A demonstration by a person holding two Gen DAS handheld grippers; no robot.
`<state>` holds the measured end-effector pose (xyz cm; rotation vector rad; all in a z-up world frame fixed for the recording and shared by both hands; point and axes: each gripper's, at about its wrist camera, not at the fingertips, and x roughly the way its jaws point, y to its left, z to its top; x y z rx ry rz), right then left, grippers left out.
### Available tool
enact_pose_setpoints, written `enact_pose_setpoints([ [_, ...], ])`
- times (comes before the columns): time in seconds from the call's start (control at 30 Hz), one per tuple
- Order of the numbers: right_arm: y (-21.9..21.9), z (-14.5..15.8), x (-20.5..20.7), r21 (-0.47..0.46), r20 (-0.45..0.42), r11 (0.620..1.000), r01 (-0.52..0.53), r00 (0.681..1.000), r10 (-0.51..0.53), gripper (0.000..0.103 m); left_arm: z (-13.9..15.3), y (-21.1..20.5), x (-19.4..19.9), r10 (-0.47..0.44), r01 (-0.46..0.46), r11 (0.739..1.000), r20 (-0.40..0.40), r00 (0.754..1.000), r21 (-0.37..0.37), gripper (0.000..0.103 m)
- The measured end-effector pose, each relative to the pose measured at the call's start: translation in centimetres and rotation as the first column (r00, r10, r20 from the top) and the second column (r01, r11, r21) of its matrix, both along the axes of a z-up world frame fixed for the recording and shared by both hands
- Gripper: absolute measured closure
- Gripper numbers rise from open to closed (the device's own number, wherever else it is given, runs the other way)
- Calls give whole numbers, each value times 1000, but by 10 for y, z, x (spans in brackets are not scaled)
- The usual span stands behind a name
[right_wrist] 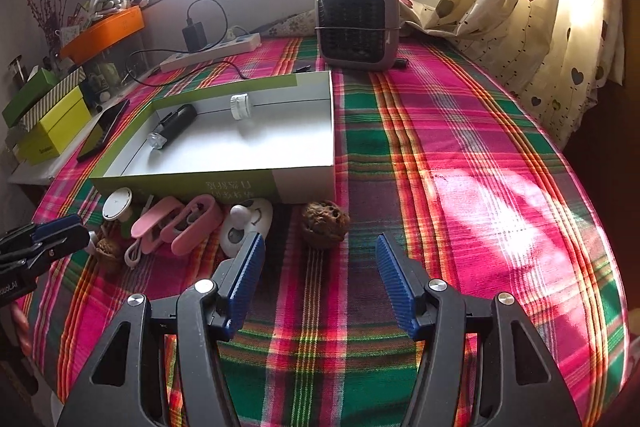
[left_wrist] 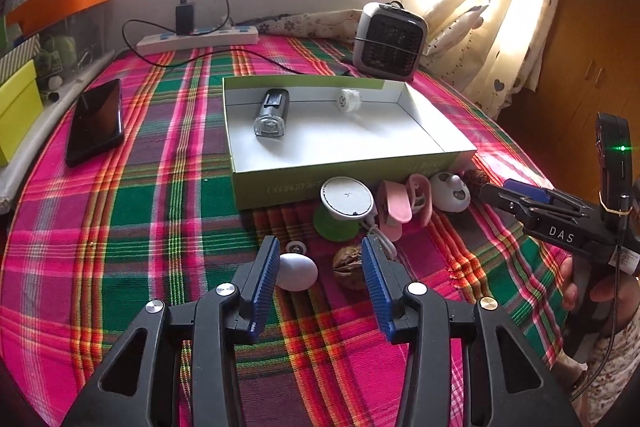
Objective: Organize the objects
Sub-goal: 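Withdraw both tools from the box toward the objects in front of it, then close the left tool on the white egg-shaped ball while the right tool grasps a walnut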
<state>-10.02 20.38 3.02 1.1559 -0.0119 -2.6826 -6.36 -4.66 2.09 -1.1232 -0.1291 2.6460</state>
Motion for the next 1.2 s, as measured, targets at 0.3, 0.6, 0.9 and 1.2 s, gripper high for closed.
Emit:
enact_pose_setpoints([
  [0.3, 3, -7, -18, 26, 43, 1000, -4, 999, 3, 44, 4, -1, 2, 10, -10, 1000, -3, 1000, 15, 62],
  [0.6, -1, -11, -33, 66, 70, 997, -32, 997, 27, 44, -6, -9, -3, 54, -54, 998, 24, 998, -11, 62],
  [0.9, -5, -12, -39, 78, 80, 996, -45, 996, 39, 44, -17, -11, -12, 71, -69, 997, 73, 995, -26, 62],
  [1.2, -6, -13, -40, 93, 80, 995, -35, 996, 28, 44, -17, -10, -10, 71, -70, 997, 65, 995, -24, 62],
])
